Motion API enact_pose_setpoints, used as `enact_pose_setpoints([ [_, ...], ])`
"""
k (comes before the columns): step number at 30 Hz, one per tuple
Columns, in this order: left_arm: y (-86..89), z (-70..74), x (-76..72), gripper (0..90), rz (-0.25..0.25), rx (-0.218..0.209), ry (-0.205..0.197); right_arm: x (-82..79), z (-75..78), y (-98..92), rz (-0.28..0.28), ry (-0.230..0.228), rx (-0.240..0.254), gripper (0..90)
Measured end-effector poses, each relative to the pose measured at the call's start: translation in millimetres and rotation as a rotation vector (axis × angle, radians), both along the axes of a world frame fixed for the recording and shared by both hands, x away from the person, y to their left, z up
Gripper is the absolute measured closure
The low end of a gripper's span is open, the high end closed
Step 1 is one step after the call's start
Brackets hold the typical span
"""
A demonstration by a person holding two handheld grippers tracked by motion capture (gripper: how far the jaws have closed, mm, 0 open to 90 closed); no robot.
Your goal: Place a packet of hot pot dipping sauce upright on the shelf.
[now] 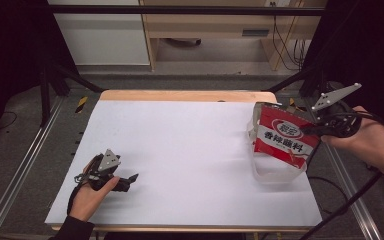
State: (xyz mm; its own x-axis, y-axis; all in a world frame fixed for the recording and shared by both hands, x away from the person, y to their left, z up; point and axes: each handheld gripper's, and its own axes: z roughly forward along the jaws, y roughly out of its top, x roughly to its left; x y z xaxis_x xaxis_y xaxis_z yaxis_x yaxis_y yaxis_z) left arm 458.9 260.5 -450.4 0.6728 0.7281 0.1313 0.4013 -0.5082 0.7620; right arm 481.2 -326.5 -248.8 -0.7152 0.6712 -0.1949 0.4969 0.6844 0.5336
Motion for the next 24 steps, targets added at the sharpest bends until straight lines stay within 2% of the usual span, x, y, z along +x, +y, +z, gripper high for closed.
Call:
enact_pose_setpoints([
  [15,-2.2,-1.0,-0.4,6.4,-0.007,0.004,0.004,6.8,-35.1,-8.8,-0.030,0.049,0.027,90.0],
  [21,-2.3,-1.1,-0.2,6.4,-0.009,0.009,0.006,4.6,-41.2,-17.4,-0.045,0.055,0.047,89.7],
  [24,-2.7,-1.2,-0.4,6.4,-0.010,0.010,0.006,4.3,-44.7,-21.4,-0.059,0.057,0.039,89.5],
])
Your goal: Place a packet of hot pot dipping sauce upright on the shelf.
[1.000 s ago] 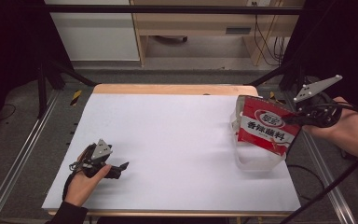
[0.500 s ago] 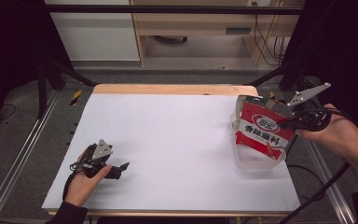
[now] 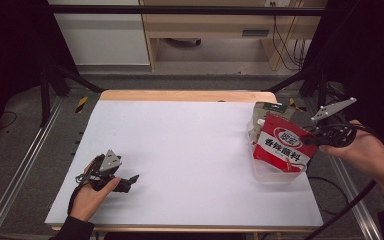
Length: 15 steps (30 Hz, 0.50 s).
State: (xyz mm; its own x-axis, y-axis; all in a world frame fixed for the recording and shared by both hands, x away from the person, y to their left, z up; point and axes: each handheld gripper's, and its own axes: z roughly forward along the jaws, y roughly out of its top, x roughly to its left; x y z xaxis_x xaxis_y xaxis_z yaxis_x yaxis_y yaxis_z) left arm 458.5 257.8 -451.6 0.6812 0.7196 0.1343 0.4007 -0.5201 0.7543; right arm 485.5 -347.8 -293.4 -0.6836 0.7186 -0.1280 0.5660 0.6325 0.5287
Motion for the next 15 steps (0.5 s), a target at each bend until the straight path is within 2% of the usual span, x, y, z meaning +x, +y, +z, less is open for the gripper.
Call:
enact_pose_setpoints([
  [7,0.2,-0.1,0.1,6.4,0.000,-0.001,0.001,0.3,-5.1,-6.4,-0.014,0.018,-0.005,84.8],
  [11,0.3,0.0,0.0,6.4,-0.001,0.000,0.001,-0.8,-6.1,-5.0,-0.008,0.011,-0.012,75.7],
  [15,0.2,0.2,-0.2,6.4,-0.001,0.001,0.001,-1.1,-3.9,-1.9,-0.013,-0.021,-0.012,58.8],
])
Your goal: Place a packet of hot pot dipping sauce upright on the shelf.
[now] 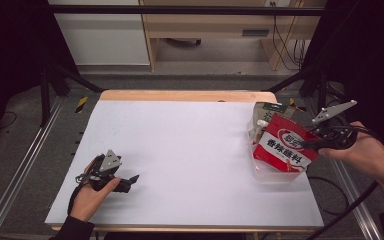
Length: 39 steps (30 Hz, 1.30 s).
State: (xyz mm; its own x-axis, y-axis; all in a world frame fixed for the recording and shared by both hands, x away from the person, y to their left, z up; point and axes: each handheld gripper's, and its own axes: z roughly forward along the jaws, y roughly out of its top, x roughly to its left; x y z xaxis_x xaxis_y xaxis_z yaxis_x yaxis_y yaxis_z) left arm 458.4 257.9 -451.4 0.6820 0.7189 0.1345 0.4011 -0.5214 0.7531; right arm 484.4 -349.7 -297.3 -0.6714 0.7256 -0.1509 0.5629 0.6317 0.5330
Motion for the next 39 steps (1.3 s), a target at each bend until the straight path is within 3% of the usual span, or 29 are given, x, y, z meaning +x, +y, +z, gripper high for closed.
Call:
enact_pose_setpoints([
  [5,0.2,0.0,0.1,6.4,-0.001,-0.002,0.000,1.3,4.2,4.2,-0.007,-0.068,-0.002,35.0],
  [9,-0.1,-0.2,0.0,6.4,-0.001,0.000,0.001,3.1,10.8,11.1,-0.006,-0.091,-0.007,24.5],
  [15,-0.7,-0.5,0.0,6.2,-0.005,-0.002,0.002,6.4,24.8,27.5,0.005,-0.123,-0.006,16.4],
  [28,-0.5,-0.4,0.0,6.2,-0.004,-0.001,0.002,9.4,56.1,69.7,0.021,-0.238,0.016,12.0],
  [35,0.6,-0.2,0.3,6.1,0.001,-0.005,0.000,-3.0,71.9,103.4,0.027,-0.329,0.048,13.4],
  [39,0.7,0.2,-0.1,6.1,-0.001,0.000,-0.002,-11.5,74.3,127.4,0.026,-0.359,0.069,13.5],
])
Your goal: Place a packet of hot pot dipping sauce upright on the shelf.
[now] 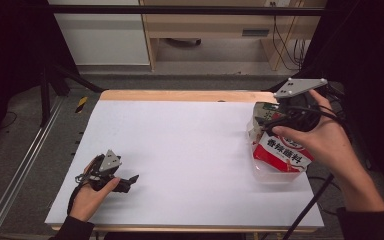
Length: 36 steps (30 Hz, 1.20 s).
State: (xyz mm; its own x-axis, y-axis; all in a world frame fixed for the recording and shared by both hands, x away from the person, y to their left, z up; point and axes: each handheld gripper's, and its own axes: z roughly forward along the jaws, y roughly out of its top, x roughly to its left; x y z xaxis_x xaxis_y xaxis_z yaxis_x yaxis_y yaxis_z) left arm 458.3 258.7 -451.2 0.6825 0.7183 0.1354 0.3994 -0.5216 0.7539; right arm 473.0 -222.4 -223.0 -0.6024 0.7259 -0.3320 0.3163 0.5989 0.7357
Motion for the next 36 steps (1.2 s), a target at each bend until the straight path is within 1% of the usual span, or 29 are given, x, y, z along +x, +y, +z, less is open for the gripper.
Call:
enact_pose_setpoints([
  [2,0.4,0.1,0.0,6.1,0.000,0.000,0.001,-3.5,-0.3,11.5,0.016,-0.015,0.009,13.5],
  [9,2.1,0.6,0.1,6.0,0.004,-0.004,-0.002,-9.5,-5.0,43.4,0.063,-0.023,0.030,12.9],
  [11,2.3,0.5,0.1,6.0,0.005,-0.004,-0.002,-10.4,-8.1,49.9,0.071,-0.029,0.048,12.4],
  [13,2.3,0.6,0.0,6.0,0.006,-0.002,-0.003,-10.9,-13.6,55.6,0.072,-0.038,0.079,12.0],
  [14,2.3,0.6,-0.1,5.9,0.007,-0.004,-0.003,-11.0,-17.4,58.4,0.070,-0.038,0.093,12.0],
  [16,2.2,0.7,-0.1,5.9,0.006,-0.004,-0.003,-10.7,-25.5,63.6,0.069,-0.035,0.102,11.5],
  [20,2.4,0.6,-0.1,5.7,0.006,-0.005,-0.004,-12.2,-42.9,72.6,0.062,-0.022,0.151,11.2],
  [23,3.0,0.9,0.2,5.6,0.007,-0.009,-0.004,-15.1,-57.3,78.2,0.056,-0.018,0.158,11.1],
  [25,3.0,0.6,0.2,5.6,0.010,-0.012,-0.003,-17.1,-68.3,81.5,0.059,-0.002,0.177,10.7],
  [26,3.0,0.9,0.1,5.6,0.009,-0.008,-0.004,-18.3,-73.8,83.3,0.060,0.006,0.179,10.7],
  [28,3.0,1.2,-0.1,5.5,0.005,-0.011,-0.007,-20.8,-84.4,86.5,0.058,0.010,0.167,10.1],
  [30,3.0,1.3,-0.2,5.3,0.005,-0.012,-0.008,-23.4,-95.5,88.9,0.059,0.023,0.181,9.8],
  [31,3.0,1.1,-0.1,5.2,0.005,-0.012,-0.006,-24.8,-101.7,89.7,0.058,0.028,0.192,9.6],
  [32,3.0,1.0,0.0,5.2,0.005,-0.011,-0.006,-26.4,-109.7,90.7,0.056,0.043,0.199,9.3],
  [34,3.1,0.8,0.2,5.1,0.007,-0.010,-0.005,-28.0,-121.2,92.0,0.051,0.050,0.190,8.9],
  [35,3.0,0.7,0.2,5.1,0.007,-0.010,-0.005,-28.9,-127.9,92.4,0.048,0.054,0.195,8.8],
  [36,2.9,0.6,0.1,5.0,0.007,-0.010,-0.005,-29.6,-134.6,92.8,0.046,0.067,0.207,8.9],
])
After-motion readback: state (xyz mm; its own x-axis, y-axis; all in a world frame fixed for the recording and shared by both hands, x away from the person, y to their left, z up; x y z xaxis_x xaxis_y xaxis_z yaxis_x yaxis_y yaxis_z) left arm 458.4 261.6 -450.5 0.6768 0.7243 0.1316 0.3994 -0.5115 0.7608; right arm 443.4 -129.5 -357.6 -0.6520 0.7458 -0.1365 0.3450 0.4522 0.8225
